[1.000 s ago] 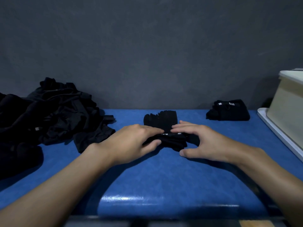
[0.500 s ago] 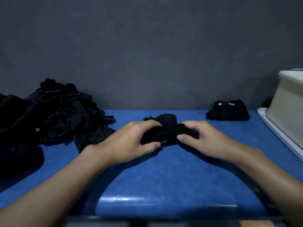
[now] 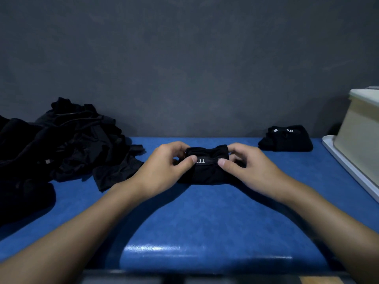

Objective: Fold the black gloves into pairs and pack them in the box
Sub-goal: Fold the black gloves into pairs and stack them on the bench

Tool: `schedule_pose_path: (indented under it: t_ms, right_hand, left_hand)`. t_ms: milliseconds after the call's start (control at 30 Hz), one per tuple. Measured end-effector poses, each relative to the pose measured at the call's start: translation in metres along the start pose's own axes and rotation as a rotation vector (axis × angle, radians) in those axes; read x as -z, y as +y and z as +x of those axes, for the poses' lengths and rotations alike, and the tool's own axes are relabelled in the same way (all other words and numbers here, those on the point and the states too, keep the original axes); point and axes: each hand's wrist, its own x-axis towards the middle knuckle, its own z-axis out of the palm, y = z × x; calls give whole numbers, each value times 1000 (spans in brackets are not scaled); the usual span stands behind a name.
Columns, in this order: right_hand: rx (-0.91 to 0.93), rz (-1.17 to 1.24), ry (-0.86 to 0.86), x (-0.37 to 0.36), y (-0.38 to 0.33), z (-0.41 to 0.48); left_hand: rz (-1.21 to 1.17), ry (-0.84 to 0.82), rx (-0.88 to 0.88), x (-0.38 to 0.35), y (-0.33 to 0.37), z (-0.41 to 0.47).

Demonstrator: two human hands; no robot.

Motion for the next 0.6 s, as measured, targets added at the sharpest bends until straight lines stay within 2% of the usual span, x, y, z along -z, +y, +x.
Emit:
schedule_pose_path:
  t_ms: [167, 367, 467, 600]
  right_hand:
    - [-74, 5, 123, -10, 7, 11]
    - [-149, -113, 166, -16, 8, 20]
    - [-174, -135, 171, -17, 9, 23]
    - [-201, -170, 180, -18, 8, 27]
  left_hand:
    - [40, 92, 81, -4, -2, 5]
    - [125, 186, 119, -8, 0, 9]
    - [188, 145, 41, -8, 0, 6]
    - [217, -30, -106, -5, -6, 2]
